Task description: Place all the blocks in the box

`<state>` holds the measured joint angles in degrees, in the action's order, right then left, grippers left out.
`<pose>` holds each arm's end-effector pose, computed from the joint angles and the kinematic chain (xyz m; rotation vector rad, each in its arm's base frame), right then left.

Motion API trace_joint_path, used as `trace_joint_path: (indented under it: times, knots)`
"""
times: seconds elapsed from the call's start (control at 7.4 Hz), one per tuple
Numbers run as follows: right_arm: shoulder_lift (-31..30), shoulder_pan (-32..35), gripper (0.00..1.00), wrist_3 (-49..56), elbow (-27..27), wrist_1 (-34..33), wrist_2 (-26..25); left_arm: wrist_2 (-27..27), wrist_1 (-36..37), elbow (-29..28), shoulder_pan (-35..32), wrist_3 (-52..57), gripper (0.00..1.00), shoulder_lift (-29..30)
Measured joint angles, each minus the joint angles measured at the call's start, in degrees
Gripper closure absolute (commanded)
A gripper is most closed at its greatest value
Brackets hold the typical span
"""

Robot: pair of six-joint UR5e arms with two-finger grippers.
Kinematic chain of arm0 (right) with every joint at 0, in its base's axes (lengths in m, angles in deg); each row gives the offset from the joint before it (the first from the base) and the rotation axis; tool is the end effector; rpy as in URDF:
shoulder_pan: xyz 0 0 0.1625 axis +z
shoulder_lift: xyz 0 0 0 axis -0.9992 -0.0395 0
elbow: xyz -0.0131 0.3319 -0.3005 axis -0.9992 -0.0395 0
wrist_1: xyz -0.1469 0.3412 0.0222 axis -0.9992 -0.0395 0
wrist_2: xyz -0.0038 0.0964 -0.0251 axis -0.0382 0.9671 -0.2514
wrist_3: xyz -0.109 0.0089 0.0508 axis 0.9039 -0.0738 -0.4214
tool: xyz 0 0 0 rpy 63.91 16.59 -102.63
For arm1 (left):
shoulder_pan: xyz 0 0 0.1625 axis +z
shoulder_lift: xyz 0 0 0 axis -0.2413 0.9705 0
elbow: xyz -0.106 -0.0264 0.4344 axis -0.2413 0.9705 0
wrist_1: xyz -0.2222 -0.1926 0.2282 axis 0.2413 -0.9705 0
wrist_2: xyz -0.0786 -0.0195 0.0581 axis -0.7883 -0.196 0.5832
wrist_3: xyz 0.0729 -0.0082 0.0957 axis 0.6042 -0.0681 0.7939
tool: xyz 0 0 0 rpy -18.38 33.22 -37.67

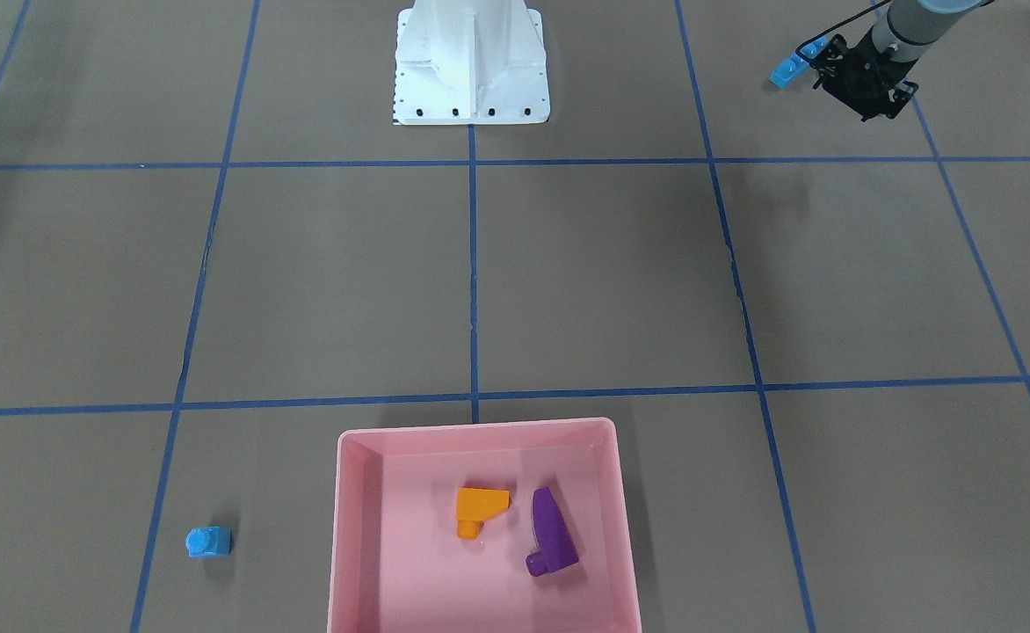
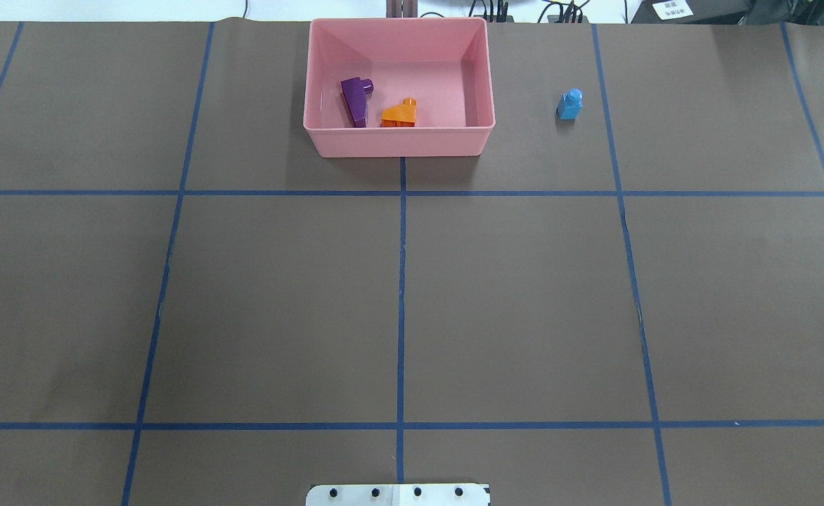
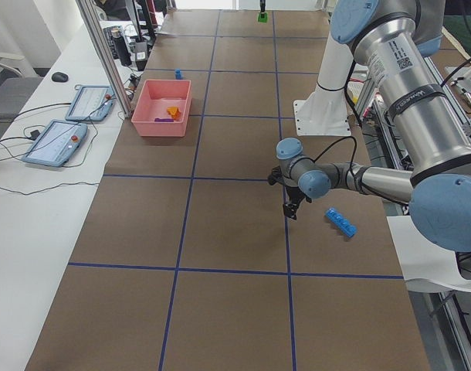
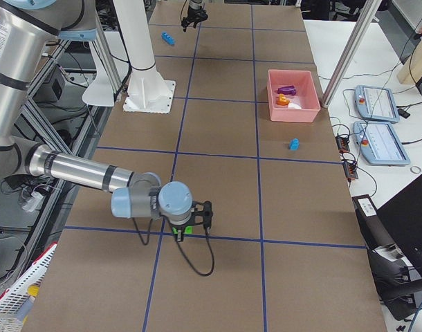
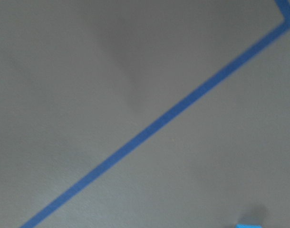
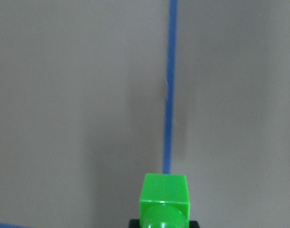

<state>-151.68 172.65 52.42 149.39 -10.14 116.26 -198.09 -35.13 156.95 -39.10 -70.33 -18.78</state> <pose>0.0116 -0.3003 0.6910 -0.0307 -0.9090 -0.0487 0.1882 -0.1683 0.5862 -0.0004 0.7377 0.8407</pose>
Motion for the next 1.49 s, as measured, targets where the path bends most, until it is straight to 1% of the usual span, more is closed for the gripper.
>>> trace_joint_path:
  times: [0.14,0.27,0.41,0.54,0.68,0.81,0.95,1.08,1.22,1.35,1.49]
  knots:
    - [10.71,-0.53,1.00,-0.99,1.24,-11.70,0.18,2.43,-2.20,-0.03,5.66,-3.79,0.02,-0.90]
    - [22.61,-2.05,1.00,-3.31,0.77,-22.15,0.20,6.81,-4.83,-0.07,13.12,-9.82,0.02,-1.22]
    - [32.68,-4.83,1.00,-8.26,-0.41,-28.43,0.08,10.41,-6.93,-0.12,18.83,-14.35,0.03,-1.39]
    - [41.44,-8.68,1.00,-16.19,-2.22,-31.05,-0.12,12.69,-7.82,-0.24,21.94,-16.57,0.06,-1.53]
    - [49.43,-12.44,1.00,-24.41,-4.94,-31.86,-0.35,13.83,-8.05,-0.37,23.57,-17.70,0.06,-1.86]
    - [56.05,-15.35,1.00,-30.87,-8.25,-31.92,-0.58,14.82,-8.09,-0.69,25.09,-19.07,0.06,-2.24]
    - [61.50,-17.79,1.00,-36.08,-12.43,-30.52,-1.00,16.23,-8.17,-1.22,27.61,-21.54,0.07,-2.30]
    - [66.43,-19.87,1.00,-41.38,-18.28,-26.19,-1.72,17.31,-8.31,-1.52,30.07,-24.05,0.19,-2.24]
    - [70.74,-21.59,1.00,-47.34,-25.27,-19.53,-2.65,17.86,-8.40,-1.64,31.36,-25.39,0.46,-2.20]
    - [74.63,-23.01,1.00,-53.09,-32.85,-12.21,-3.71,18.10,-8.42,-1.70,31.96,-25.92,0.65,-2.20]
    - [78.13,-24.34,1.00,-57.58,-39.50,-6.38,-5.26,18.22,-8.40,-1.74,32.22,-26.11,0.77,-2.21]
